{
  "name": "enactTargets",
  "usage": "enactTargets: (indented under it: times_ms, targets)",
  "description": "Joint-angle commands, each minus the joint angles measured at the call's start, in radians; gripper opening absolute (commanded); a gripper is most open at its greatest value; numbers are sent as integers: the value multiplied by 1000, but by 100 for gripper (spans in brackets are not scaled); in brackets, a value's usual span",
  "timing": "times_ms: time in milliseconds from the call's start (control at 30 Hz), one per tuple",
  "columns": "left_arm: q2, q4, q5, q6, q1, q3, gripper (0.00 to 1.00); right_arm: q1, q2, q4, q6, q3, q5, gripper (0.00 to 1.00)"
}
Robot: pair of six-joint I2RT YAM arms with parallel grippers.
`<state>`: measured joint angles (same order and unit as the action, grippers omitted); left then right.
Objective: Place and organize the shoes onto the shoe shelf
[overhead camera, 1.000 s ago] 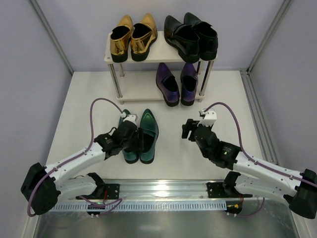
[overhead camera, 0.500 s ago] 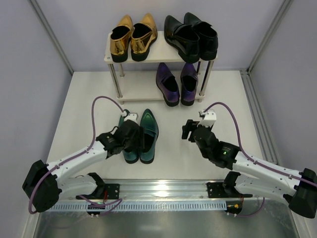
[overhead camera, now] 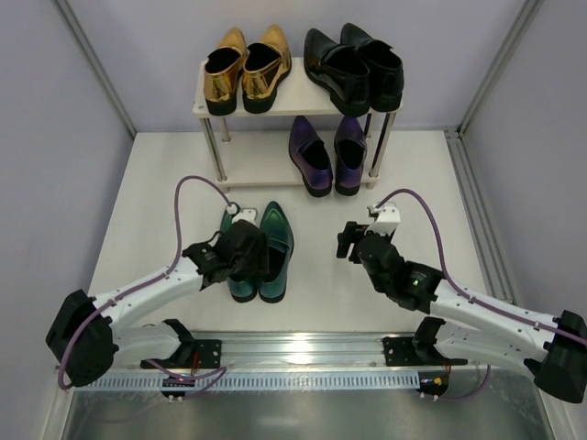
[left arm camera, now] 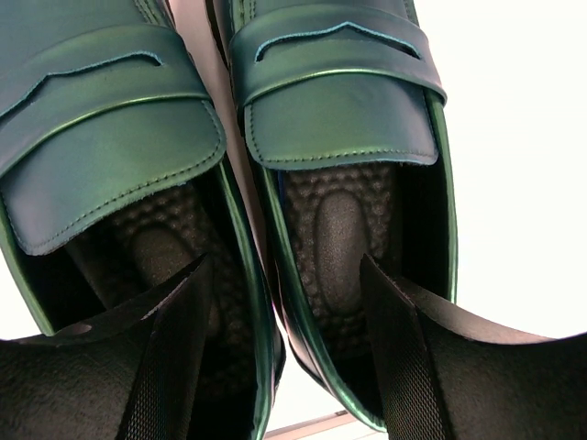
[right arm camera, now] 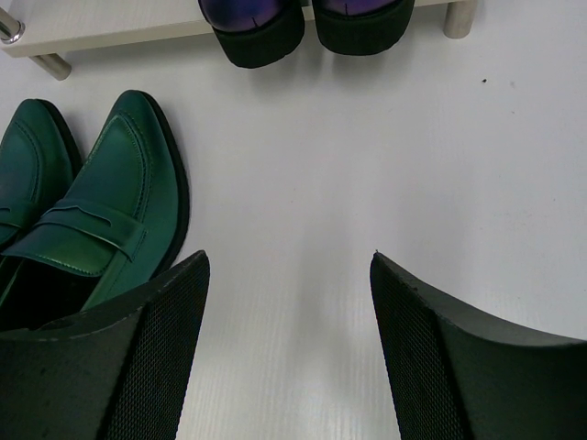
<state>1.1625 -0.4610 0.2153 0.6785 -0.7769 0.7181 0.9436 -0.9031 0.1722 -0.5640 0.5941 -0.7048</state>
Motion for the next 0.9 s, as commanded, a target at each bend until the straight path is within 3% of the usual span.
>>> enactTargets:
  times_ms: [0, 800, 867]
  targets:
    - [14, 18, 27, 16, -2, 43, 64, 6, 12, -5, -17, 9, -18, 73]
    - [72, 24, 38, 23, -4, 38, 64, 6, 44, 6, -11, 1, -24, 73]
    - [77, 31, 30, 18, -4, 32, 57, 6, 46, 7, -14, 0, -22, 73]
